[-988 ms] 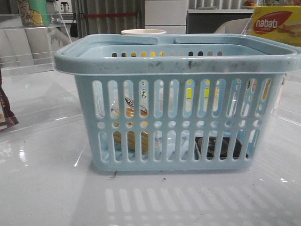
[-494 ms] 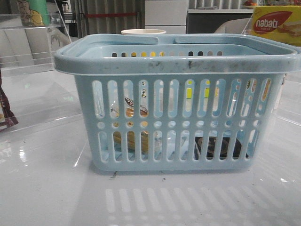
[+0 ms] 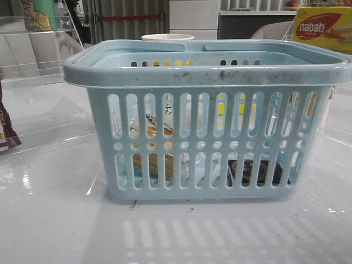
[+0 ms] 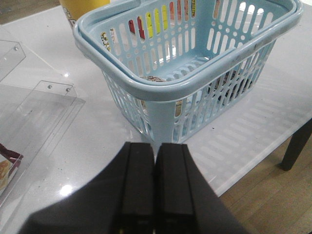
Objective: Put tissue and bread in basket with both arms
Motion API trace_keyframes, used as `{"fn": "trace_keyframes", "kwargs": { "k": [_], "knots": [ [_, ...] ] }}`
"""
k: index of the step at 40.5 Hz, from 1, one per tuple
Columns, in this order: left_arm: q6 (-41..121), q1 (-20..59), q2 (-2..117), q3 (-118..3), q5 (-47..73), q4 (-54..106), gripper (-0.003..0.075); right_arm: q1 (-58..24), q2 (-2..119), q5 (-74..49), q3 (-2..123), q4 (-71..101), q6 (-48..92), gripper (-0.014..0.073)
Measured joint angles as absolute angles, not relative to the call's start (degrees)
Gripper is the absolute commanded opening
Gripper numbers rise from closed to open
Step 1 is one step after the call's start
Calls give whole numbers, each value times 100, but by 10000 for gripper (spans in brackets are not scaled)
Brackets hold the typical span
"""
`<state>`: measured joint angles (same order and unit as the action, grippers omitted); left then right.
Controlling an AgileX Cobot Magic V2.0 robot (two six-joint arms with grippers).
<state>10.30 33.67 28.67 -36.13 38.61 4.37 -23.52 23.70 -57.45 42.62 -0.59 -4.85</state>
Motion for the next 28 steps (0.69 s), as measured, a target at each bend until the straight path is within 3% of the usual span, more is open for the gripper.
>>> {"fn": "trace_keyframes", "kwargs": {
  "k": [8, 19, 28],
  "knots": [
    [1039, 3095, 2520, -3450, 3731, 137, 92, -2352, 2370, -5745, 4262, -59, -485, 22],
    [1044, 1240, 1077, -2282, 2603, 0, 92, -2352, 2370, -5753, 4262, -59, -485, 22],
    [652, 415, 282, -1323, 2137, -224, 92, -2352, 2370, -5753, 4262, -59, -485, 22]
  ]
}}
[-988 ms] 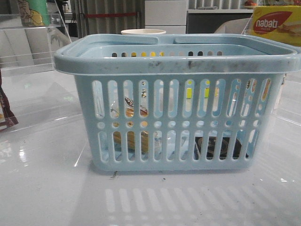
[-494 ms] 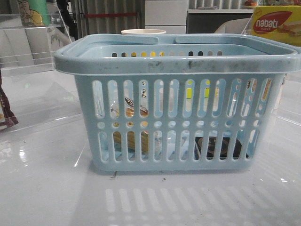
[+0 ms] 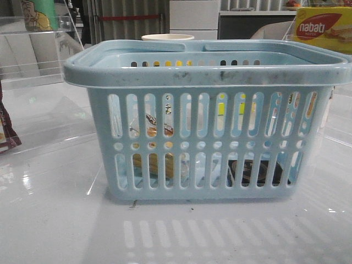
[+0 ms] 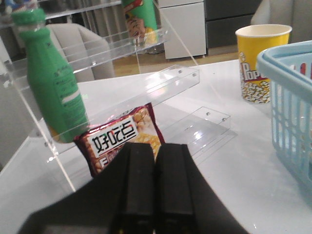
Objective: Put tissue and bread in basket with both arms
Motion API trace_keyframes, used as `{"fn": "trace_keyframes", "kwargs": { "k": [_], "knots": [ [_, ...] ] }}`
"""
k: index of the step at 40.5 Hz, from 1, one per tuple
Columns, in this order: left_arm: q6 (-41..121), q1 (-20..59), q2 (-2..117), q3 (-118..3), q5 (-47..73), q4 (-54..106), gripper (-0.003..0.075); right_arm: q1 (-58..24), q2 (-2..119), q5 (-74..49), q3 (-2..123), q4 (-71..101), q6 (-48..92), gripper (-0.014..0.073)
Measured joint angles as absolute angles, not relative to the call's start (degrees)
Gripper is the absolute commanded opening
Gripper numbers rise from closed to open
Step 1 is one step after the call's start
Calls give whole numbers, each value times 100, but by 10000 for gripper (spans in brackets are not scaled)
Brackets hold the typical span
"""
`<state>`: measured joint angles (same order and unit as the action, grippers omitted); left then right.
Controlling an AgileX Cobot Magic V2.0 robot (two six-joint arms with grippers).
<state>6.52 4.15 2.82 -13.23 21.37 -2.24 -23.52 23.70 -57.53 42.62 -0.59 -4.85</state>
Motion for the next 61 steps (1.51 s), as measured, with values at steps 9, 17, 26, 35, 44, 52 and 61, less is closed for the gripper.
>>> {"fn": "trace_keyframes", "kwargs": {
  "k": [9, 17, 26, 35, 44, 52, 61],
  "knots": [
    [-603, 360, -28, -522, 1680, -1099, 92, -2352, 2370, -5753, 4262, -59, -485, 22],
    [-681, 360, -28, 41, 1085, -1149, 92, -2352, 2370, -5753, 4262, -67, -485, 22],
    [187, 360, -28, 41, 873, -449, 92, -2352, 2370, -5758, 4262, -67, -485, 22],
    [430, 360, -28, 41, 859, -363, 92, -2352, 2370, -5758, 4262, -67, -485, 22],
    [439, 360, -28, 41, 859, -360, 92, -2352, 2370, -5758, 4262, -67, -485, 22],
    [452, 360, -28, 41, 859, -350, 92, -2352, 2370, -5758, 4262, -67, -485, 22],
    [452, 360, -28, 41, 859, -350, 92, -2352, 2370, -5758, 4262, -67, -485, 22]
  ]
}}
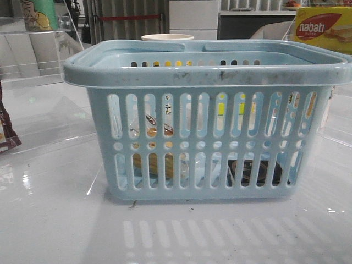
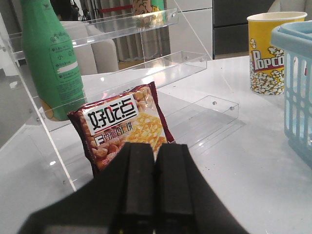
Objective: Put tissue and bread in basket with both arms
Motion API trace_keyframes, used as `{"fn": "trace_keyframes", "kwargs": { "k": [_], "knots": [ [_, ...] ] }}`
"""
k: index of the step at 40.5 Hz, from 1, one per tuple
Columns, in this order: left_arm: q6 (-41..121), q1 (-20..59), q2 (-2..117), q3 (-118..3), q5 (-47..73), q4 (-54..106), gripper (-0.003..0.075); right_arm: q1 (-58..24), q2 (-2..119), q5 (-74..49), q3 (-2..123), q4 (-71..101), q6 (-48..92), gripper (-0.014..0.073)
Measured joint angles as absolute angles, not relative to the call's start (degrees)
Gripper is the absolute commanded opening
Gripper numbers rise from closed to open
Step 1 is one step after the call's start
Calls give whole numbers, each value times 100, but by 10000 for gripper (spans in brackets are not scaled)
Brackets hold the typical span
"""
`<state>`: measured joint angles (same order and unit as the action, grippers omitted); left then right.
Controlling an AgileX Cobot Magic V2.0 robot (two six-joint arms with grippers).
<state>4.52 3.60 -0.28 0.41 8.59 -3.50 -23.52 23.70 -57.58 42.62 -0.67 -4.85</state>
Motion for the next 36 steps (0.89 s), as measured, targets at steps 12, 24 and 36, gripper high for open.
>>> {"fn": "trace_keyframes", "kwargs": {
  "k": [12, 24, 36],
  "knots": [
    [452, 360, -28, 41, 859, -350, 92, -2352, 2370, -5758, 4262, -67, -485, 22],
    [452, 360, -28, 41, 869, -350, 92, -2352, 2370, -5758, 4262, -67, -485, 22],
    [452, 360, -28, 41, 869, -350, 92, -2296, 2341, -5675, 4198, -158, -485, 22]
  ]
}}
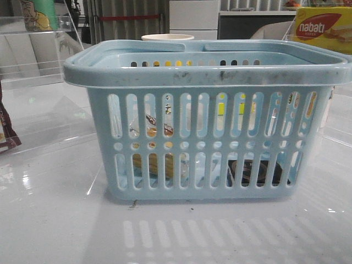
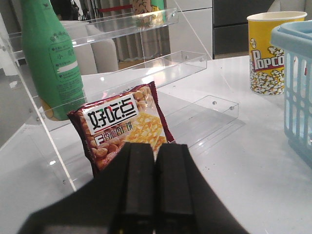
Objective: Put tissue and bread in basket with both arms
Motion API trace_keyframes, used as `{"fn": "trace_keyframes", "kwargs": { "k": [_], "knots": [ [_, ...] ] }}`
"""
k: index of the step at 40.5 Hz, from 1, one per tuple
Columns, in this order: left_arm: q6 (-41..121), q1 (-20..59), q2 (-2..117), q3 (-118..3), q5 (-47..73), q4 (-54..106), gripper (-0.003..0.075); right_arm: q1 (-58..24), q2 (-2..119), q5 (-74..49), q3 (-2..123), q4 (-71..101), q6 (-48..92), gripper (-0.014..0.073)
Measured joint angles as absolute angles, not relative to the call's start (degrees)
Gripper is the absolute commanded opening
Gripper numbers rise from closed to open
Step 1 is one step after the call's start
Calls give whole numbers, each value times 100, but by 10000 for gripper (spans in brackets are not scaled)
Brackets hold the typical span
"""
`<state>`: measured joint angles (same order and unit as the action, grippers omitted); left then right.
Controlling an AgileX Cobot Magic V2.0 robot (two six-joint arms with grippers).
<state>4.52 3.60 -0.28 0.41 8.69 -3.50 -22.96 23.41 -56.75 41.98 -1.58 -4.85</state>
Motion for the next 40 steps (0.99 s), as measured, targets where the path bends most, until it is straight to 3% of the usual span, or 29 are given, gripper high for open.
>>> {"fn": "trace_keyframes", "kwargs": {
  "k": [22, 40],
  "knots": [
    [452, 360, -28, 41, 869, -350, 92, -437, 164, -1290, 791, -277, -485, 22],
    [452, 360, -28, 41, 869, -350, 92, 56, -62, -410, -163, -277, -485, 22]
  ]
}}
